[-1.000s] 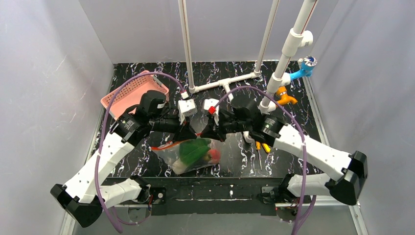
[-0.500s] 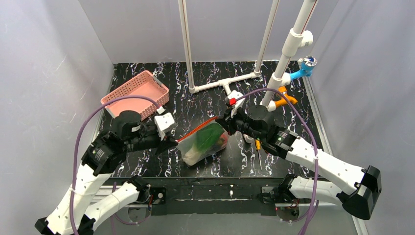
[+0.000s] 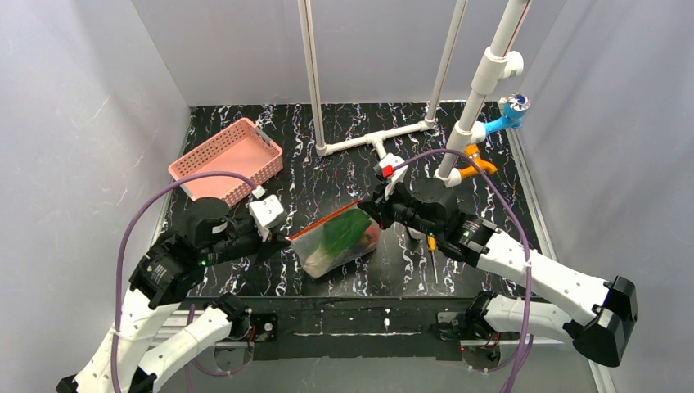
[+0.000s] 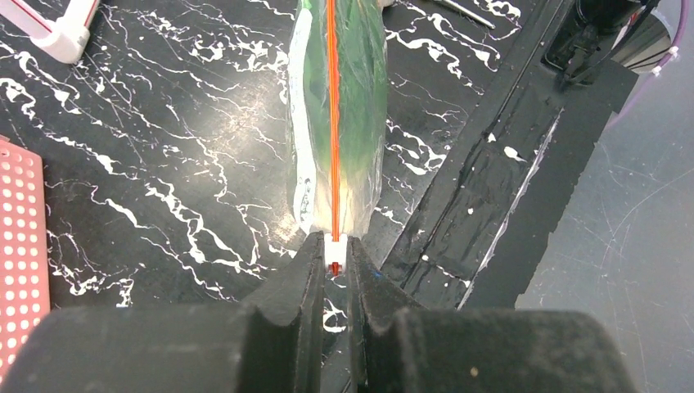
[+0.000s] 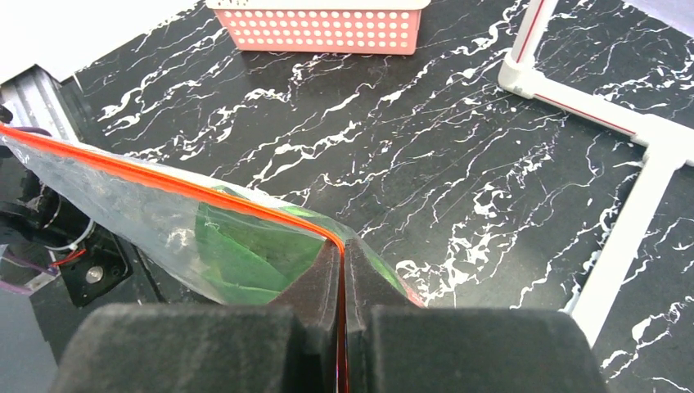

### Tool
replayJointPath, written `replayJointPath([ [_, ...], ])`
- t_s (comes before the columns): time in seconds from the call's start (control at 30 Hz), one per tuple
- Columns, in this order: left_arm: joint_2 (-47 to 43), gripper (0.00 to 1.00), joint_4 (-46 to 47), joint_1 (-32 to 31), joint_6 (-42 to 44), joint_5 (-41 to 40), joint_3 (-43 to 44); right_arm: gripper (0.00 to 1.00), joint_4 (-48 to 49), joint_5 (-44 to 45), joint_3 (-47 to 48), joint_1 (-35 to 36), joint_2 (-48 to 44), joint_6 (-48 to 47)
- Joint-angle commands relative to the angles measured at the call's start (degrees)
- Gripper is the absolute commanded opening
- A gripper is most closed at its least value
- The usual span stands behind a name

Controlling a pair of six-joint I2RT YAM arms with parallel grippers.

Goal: Place the food in the zip-top bag and seal the zipper
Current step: Zip the zipper food storage bag at the center of the board, then place the zipper food storage bag at the center of the board.

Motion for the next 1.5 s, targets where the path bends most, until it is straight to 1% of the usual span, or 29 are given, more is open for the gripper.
replayJointPath([
  [0.0, -3.0, 0.00, -7.8, 0.0, -1.4, -2.5, -0.1, 0.01, 1.5, 10.1, 2.0, -2.5, 0.0, -0.8],
  [0.13, -3.2, 0.00, -6.8, 0.0, -2.3, -5.2, -0.2, 0.01, 1.4, 9.8, 3.3, -2.5, 1.7, -0.7],
  [0.17, -3.4, 0.08, -6.3, 0.0, -2.4, -5.2, -0.4, 0.01, 1.4, 9.2, 3.8, -2.5, 2.2, -0.8],
  [0.23, -3.4, 0.29, -5.5, 0.0, -2.8, -4.9, -0.3, 0.01, 0.6, 8.0, 4.8, -2.4, 3.2, -0.9],
  [0.27, -3.5, 0.35, -5.1, 0.0, -2.9, -4.9, -0.2, 0.01, -0.5, 7.2, 5.4, -2.5, 3.8, -1.1],
  [0.4, -5.2, 0.54, -3.5, 0.0, -3.7, -5.8, 1.9, 0.01, -2.7, 6.3, 7.4, -1.8, 6.4, -1.7],
  [0.43, -5.7, 0.60, -3.0, 0.0, -4.0, -6.6, 2.7, 0.01, -3.3, 6.3, 7.8, -1.8, 6.9, -1.7],
  [0.47, -6.5, 0.68, -2.6, 0.0, -4.3, -7.6, 3.6, 0.01, -3.9, 6.2, 8.3, -1.7, 7.3, -1.7],
  [0.5, -7.0, 0.70, -2.3, 0.0, -4.5, -8.8, 4.8, 0.01, -4.2, 6.3, 8.5, -1.7, 7.7, -1.7],
  [0.63, -8.0, 0.75, -1.4, 0.0, -6.0, -13.7, 9.4, 0.01, -4.9, 6.1, 10.0, -1.7, 9.4, -1.7],
  [0.67, -8.3, 0.96, -1.1, 0.0, -6.8, -14.7, 10.2, 0.01, -5.0, 6.6, 10.7, -1.6, 10.5, -1.7],
  [0.77, -9.7, 0.98, 0.9, 0.0, -10.7, -17.1, 11.0, 0.01, -8.0, 10.6, 15.2, -1.7, 14.7, -1.2],
  [0.9, -13.1, 0.98, 4.8, 0.0, -19.2, -19.3, 9.1, 0.01, -13.3, 19.8, 24.9, -1.7, 26.2, -1.2],
  [1.03, -15.3, 0.98, 5.9, 0.0, -28.4, -27.1, 7.4, 0.02, -17.3, 25.7, 35.2, -1.8, 36.9, -3.3],
  [1.07, -15.2, 0.98, 5.1, 0.0, -31.6, -28.6, 7.8, 0.08, -18.1, 26.4, 37.3, -1.8, 39.1, -3.8],
  [1.13, -13.6, 0.98, 3.2, 0.0, -34.8, -29.4, 9.4, 0.33, -18.8, 27.1, 40.8, -1.8, 42.2, -5.0],
  [1.17, -12.8, 0.98, 2.4, 0.0, -36.1, -29.5, 10.1, 0.42, -19.0, 27.4, 41.7, -1.8, 43.4, -5.2],
  [1.2, -11.7, 0.98, 1.1, 0.0, -37.2, -29.5, 11.1, 0.48, -19.7, 27.7, 42.7, -1.8, 44.2, -6.8],
  [1.27, -9.7, 0.98, -0.7, 0.0, -38.8, -29.2, 12.8, 0.58, -21.5, 28.8, 44.2, -1.7, 44.7, -7.9],
  [1.37, -8.5, 0.98, -0.6, 0.0, -40.5, -29.0, 13.3, 0.70, -23.0, 28.3, 44.9, -0.7, 42.4, -9.4],
  [1.47, -10.6, 0.98, 3.4, 0.1, -42.5, -30.5, 10.7, 0.74, -29.6, 24.5, 47.0, 0.7, 37.8, -8.6],
])
